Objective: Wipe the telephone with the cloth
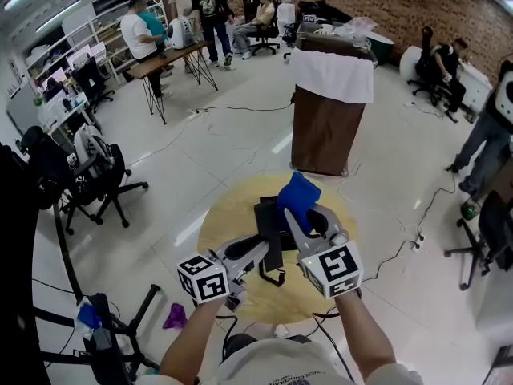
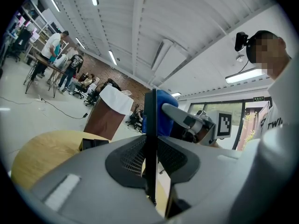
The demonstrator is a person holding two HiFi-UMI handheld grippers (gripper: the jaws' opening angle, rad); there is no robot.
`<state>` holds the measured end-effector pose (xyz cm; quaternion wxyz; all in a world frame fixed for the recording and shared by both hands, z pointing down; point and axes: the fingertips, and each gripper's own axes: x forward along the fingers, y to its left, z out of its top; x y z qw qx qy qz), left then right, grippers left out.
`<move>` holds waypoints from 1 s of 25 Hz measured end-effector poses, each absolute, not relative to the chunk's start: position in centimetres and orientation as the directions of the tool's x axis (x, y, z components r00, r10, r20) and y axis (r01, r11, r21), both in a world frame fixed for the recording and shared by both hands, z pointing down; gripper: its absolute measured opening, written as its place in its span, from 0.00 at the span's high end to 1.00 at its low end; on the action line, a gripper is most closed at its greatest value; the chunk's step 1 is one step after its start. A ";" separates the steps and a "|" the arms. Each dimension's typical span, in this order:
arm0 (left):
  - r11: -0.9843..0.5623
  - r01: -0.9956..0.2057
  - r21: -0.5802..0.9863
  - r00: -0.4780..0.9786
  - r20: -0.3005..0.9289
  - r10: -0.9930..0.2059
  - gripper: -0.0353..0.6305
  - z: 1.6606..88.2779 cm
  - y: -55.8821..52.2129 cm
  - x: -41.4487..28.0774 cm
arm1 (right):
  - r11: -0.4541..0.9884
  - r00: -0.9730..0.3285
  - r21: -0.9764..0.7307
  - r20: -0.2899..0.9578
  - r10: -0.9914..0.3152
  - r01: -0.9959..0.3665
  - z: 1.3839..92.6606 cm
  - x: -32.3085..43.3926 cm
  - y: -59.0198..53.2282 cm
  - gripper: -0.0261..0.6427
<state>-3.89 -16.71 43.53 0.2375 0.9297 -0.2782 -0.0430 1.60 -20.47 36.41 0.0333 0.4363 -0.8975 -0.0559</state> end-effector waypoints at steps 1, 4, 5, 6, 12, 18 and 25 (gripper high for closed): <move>-0.733 -0.496 0.466 0.841 0.047 -0.539 0.85 43.3 -16.8 -4.0 | 0.615 -0.618 0.123 0.017 -0.786 -0.779 36.7 1.5 -20.3 0.87; -0.732 -0.495 0.467 0.839 0.038 -0.543 0.85 42.9 -16.8 -4.2 | 0.620 -0.620 0.112 0.031 -0.784 -0.777 37.5 1.4 -19.6 0.87; -0.733 -0.494 0.468 0.839 0.035 -0.544 0.85 42.8 -16.9 -4.3 | 0.621 -0.621 0.110 0.033 -0.783 -0.776 37.7 1.3 -19.4 0.87; -0.733 -0.493 0.469 0.838 0.031 -0.544 0.85 42.7 -16.9 -4.3 | 0.622 -0.622 0.106 0.035 -0.782 -0.776 37.8 1.3 -19.3 0.87; -0.731 -0.489 0.476 0.833 0.006 -0.554 0.85 41.8 -17.5 -4.4 | 0.625 -0.622 0.088 0.060 -0.781 -0.776 39.2 1.4 -18.7 0.87; -0.726 -0.488 0.484 0.825 -0.015 -0.565 0.85 41.1 -18.0 -4.9 | 0.627 -0.622 0.067 0.079 -0.779 -0.776 40.5 1.4 -18.3 0.87; -0.726 -0.489 0.484 0.817 -0.036 -0.575 0.85 40.0 -18.9 -5.3 | 0.629 -0.623 0.042 0.104 -0.775 -0.776 41.9 1.6 -17.8 0.87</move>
